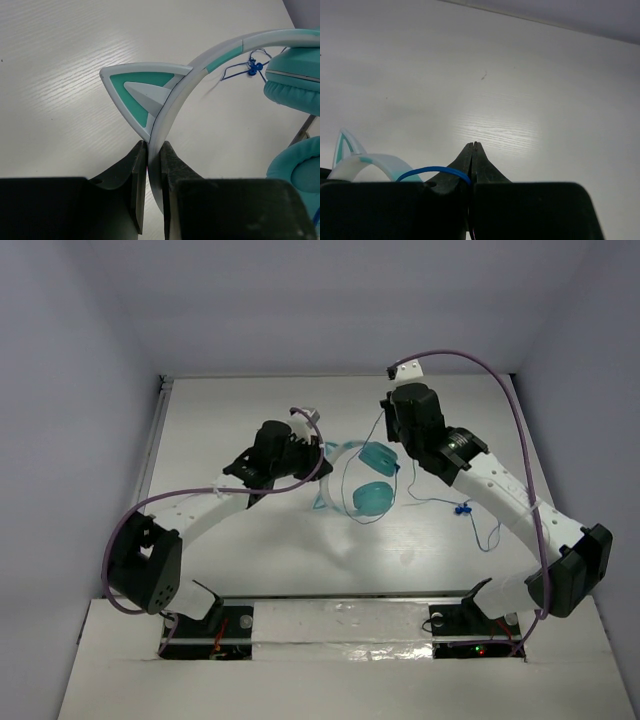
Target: Wrap the headphones
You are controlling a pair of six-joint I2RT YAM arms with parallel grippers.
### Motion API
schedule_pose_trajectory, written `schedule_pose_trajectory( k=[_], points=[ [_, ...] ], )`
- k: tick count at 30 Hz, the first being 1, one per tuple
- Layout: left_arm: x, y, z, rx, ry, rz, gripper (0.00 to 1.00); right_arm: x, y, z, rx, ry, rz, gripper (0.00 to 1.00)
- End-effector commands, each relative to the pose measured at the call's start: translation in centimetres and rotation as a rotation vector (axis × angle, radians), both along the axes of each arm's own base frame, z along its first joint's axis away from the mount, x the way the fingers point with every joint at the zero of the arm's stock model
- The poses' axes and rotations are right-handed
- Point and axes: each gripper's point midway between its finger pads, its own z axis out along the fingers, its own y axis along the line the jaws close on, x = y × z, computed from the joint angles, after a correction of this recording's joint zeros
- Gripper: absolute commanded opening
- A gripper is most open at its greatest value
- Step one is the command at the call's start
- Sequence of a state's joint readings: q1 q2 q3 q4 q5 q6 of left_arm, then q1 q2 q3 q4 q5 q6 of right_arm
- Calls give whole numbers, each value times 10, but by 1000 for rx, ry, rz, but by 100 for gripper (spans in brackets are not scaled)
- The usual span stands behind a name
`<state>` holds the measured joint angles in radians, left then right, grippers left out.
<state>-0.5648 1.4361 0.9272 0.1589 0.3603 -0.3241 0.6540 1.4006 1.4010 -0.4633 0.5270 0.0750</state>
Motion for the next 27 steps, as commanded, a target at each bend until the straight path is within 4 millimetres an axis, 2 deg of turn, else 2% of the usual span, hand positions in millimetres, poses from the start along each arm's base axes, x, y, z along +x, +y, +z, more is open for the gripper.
schedule_pose_trajectory(
  k=[1,3,7,10,12,18,23,24,26,27],
  points=[
    [-5,-12,48,-115,-87,-39,0,9,9,10,69,-54,42,0],
    [-7,-11,57,-121,-100,-37,0,12,9,0,78,-45,34,0],
    [-10,-7,76,-143,-131,-26,0,21,-1,-8,120,-37,-7,0],
    [-12,-4,94,-170,-162,-16,0,22,5,-5,188,-47,15,0],
    [-15,-3,108,-185,-184,-21,0,23,0,-4,223,-61,9,0],
    [-17,6,138,-226,-231,-2,0,19,3,-3,342,-80,64,0],
    [-9,15,166,-269,-260,35,0,4,31,-13,450,-53,229,1],
    [-6,17,169,-272,-263,45,0,3,37,-6,482,-82,258,5],
    [-4,19,178,-286,-269,48,0,-6,47,-15,507,-59,328,10],
    [-5,18,181,-290,-271,44,0,-8,53,-7,531,-92,371,16]
  ],
)
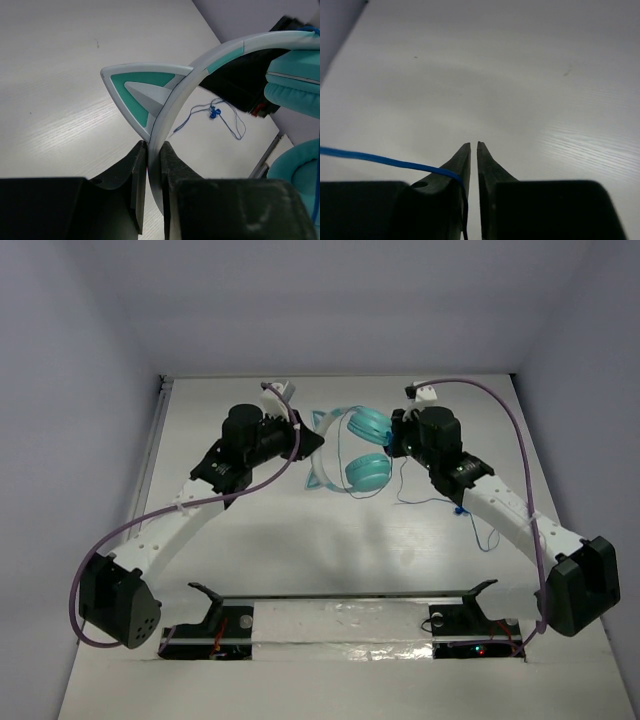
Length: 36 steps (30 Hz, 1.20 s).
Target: Wrap the headphones
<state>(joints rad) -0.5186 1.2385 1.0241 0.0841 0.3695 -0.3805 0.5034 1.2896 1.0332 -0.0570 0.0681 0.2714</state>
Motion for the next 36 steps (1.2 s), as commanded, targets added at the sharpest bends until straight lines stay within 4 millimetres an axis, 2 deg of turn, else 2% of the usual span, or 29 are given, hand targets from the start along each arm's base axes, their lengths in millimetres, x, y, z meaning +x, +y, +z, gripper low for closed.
schedule_pose_trajectory(
  k=[1,3,4,7,8,10,13,18,19,22,23,28,31,32,35,36],
  points=[
    [-2,-2,77,-140,-134,-16,0,-14,36,31,158,-116,200,19],
    [0,0,86,-151,-145,-8,0,-18,44,38,200,-151,248,22],
    [3,3,91,-162,-148,2,0,-25,50,33,211,-145,294,23],
    [5,7,102,-181,-157,6,0,-34,62,39,264,-182,379,28],
    [4,7,109,-192,-166,5,0,-37,64,32,271,-175,402,30],
    [4,8,117,-212,-167,1,0,-47,77,34,311,-192,497,35],
    [8,11,129,-223,-161,15,0,-50,87,25,341,-177,557,42],
    [28,38,147,-206,-156,107,0,-49,89,11,377,-166,553,44],
    [31,43,150,-207,-157,124,0,-50,90,0,380,-141,557,45],
    [41,57,160,-222,-162,161,0,-50,93,-10,400,-116,567,48],
    [41,59,164,-230,-164,161,0,-49,95,-22,397,-89,566,48],
    [57,84,179,-244,-188,224,0,-46,101,-43,410,-34,575,49],
    [68,97,181,-223,-177,267,0,-48,102,-52,425,2,575,49],
    [71,104,188,-217,-185,292,0,-48,102,-54,427,11,572,49],
    [87,121,186,-188,-184,356,0,-47,98,-59,437,37,535,50],
    [92,120,187,-184,-177,356,0,-48,98,-64,439,56,526,50]
  ],
)
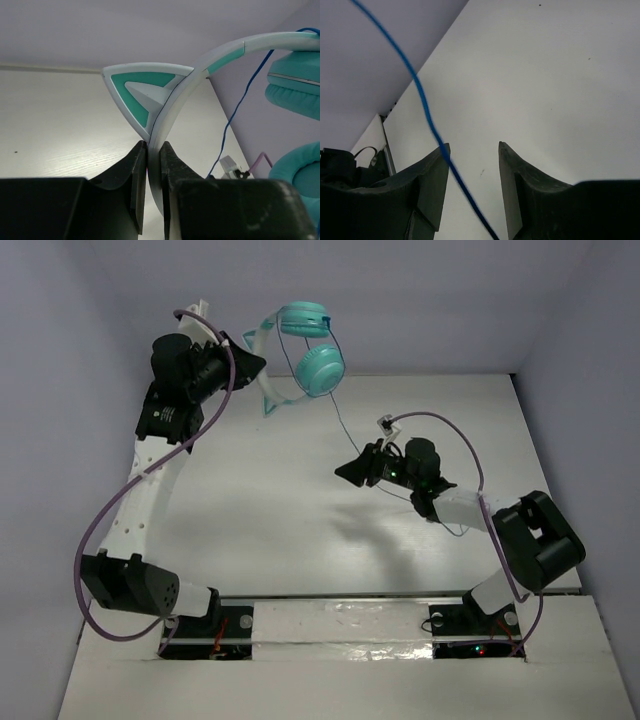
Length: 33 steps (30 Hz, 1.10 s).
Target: Wrap the headphones
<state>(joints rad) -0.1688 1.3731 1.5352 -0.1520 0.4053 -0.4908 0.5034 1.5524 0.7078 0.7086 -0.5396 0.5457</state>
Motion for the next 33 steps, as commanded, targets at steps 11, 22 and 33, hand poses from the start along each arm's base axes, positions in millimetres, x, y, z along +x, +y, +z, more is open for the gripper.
schedule_pose_trajectory(
  k=[11,22,33],
  points=[
    [10,40,77,-25,-164,116,0,2,-2,-16,-8,49,-63,49],
    [29,56,60,0,-129,207,0,-16,4,-46,-55,150,-43,40],
    [40,67,65,22,-131,268,0,-43,-2,-74,-166,252,-52,47]
  ],
)
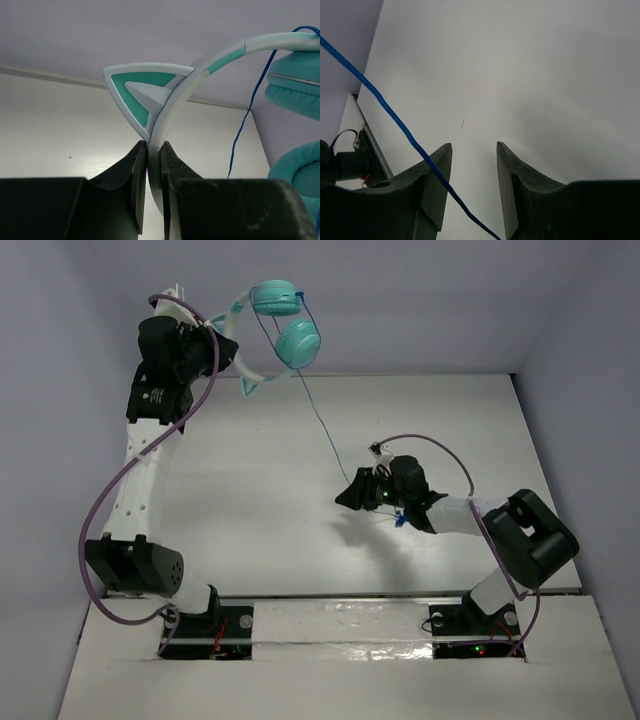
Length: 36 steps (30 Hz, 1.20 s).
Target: Wrap the headphones
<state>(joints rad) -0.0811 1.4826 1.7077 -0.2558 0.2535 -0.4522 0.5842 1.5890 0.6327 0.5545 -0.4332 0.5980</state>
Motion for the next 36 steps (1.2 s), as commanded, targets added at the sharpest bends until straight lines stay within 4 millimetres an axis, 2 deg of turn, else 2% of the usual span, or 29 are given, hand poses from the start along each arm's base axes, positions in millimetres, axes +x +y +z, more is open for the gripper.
schedule_pose_trajectory(
  k=[1,3,6,8,9,10,11,12,13,14,15,16,17,18,20,21,24,26,27,28,31,32,33,35,36],
  points=[
    [-3,9,58,-16,-158,39,0,-12,-3,3,-36,5,-13,47],
    [0,12,53,-13,-149,59,0,-24,-5,1,-47,24,-7,42],
    [6,16,40,-9,-129,86,0,-43,-2,-7,-95,43,7,24],
    [10,22,33,2,-117,118,0,-55,3,-6,-129,27,22,9],
    [12,24,22,10,-97,129,0,-62,2,-10,-161,41,29,3],
    [13,26,17,15,-88,140,0,-63,5,1,-161,13,35,0],
    [15,30,13,20,-86,164,0,-65,7,6,-171,-2,34,0],
    [17,31,-2,26,-57,174,0,-67,8,11,-179,-11,37,0],
    [18,34,-8,31,-48,186,0,-69,3,12,-211,-7,38,0],
    [19,35,-15,43,-37,210,0,-65,7,36,-189,-53,31,0],
    [21,39,-28,57,-13,228,0,-67,8,44,-198,-67,37,0],
    [21,34,-35,62,0,222,0,-70,2,46,-232,-67,41,0],
    [23,39,-40,74,5,266,0,-69,-2,53,-245,-78,33,0],
    [25,42,-54,86,32,283,0,-69,0,77,-220,-118,32,0],
    [27,39,-66,112,51,308,0,-71,-10,87,-254,-136,24,0],
    [28,38,-77,128,71,315,0,-73,-14,103,-252,-154,21,0],
    [31,18,-102,194,118,319,0,-72,-20,123,-273,-194,20,0],
    [31,12,-114,250,140,349,0,-70,-25,146,-269,-232,2,0],
    [32,0,-127,272,162,336,0,-71,-27,154,-263,-243,-4,0],
    [34,1,-133,280,171,347,0,-75,-28,170,-251,-266,0,0],
    [38,-7,-151,280,200,330,0,-76,-37,187,-263,-295,-14,0],
    [37,-14,-155,285,205,317,0,-73,-40,199,-258,-318,-34,0],
    [38,-13,-163,299,220,316,0,-69,-45,203,-275,-329,-64,0],
    [32,-34,-174,334,231,274,0,-64,-52,213,-295,-358,-102,0],
    [32,-32,-178,344,239,279,0,-62,-53,218,-292,-366,-113,0]
  ],
)
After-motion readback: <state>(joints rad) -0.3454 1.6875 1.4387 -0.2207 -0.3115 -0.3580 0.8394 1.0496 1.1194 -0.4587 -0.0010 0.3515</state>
